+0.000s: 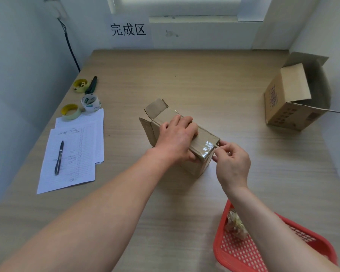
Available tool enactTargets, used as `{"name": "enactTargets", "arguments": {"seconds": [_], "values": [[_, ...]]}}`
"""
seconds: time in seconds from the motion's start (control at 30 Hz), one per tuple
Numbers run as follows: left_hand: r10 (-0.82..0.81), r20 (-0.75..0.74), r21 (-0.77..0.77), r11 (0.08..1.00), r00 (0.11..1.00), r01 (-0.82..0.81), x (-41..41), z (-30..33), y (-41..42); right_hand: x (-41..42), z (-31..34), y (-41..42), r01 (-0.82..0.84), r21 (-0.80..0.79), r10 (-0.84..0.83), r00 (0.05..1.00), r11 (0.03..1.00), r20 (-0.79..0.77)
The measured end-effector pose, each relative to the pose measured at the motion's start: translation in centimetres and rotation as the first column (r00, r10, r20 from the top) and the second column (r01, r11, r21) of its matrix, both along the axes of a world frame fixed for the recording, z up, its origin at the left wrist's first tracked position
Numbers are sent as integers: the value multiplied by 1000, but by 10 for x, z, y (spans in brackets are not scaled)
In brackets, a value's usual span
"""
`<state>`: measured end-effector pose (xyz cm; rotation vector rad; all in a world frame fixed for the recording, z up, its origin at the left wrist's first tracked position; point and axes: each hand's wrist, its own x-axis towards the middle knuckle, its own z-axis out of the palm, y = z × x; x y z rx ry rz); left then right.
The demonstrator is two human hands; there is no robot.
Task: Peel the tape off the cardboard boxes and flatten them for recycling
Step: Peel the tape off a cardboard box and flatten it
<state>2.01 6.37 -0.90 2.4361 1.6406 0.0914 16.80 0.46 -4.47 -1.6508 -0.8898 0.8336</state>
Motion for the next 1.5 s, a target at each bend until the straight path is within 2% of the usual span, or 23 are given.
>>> {"name": "enactTargets", "arguments": {"seconds": [0.13,0.27,0.33,0.43,0.57,0.63,0.73,0.77,0.83,0.93,1.03,1.23,1.4,1.5], "values": [[4,8,0,1000,1000,-4,-1,-2,1,9,-1,-5,-50,69,51,999,996,-7],[0,12,-2,1000,1000,0,0,-1,2,20,7,-6,-50,127,24,980,991,196],[-2,10,-1,1000,1000,2,1,0,2,26,10,-4,-53,106,20,956,993,293],[2,12,9,1000,1000,-2,0,-2,1,31,8,0,-111,84,82,954,990,288],[5,11,11,1000,1000,-5,-1,-2,-1,24,13,2,-239,168,143,884,956,445],[6,17,4,1000,1000,-6,-2,-2,-1,25,12,7,-213,158,139,912,964,386],[12,25,-2,1000,1000,-12,-4,-3,-2,34,13,13,-45,81,41,998,996,52],[15,26,-1,1000,1000,-15,-4,-4,-3,37,14,13,-23,80,20,999,997,27],[18,28,2,1000,999,-18,-4,-4,-3,37,17,7,-116,135,88,977,984,194],[10,16,7,1000,1000,-11,-3,-3,-2,26,13,-4,-398,88,305,810,913,501],[8,18,-4,1000,1000,-8,-3,-2,-2,20,5,-6,-459,16,340,681,888,648],[9,22,-8,1000,1000,-9,-4,-2,-4,18,7,-8,-487,50,351,692,872,631],[13,26,-2,1000,1000,-13,-5,-1,-5,21,12,-11,-502,-18,409,683,865,605],[16,31,-2,1000,999,-16,-5,-1,-6,17,15,-15,-489,34,358,682,871,637]]}}
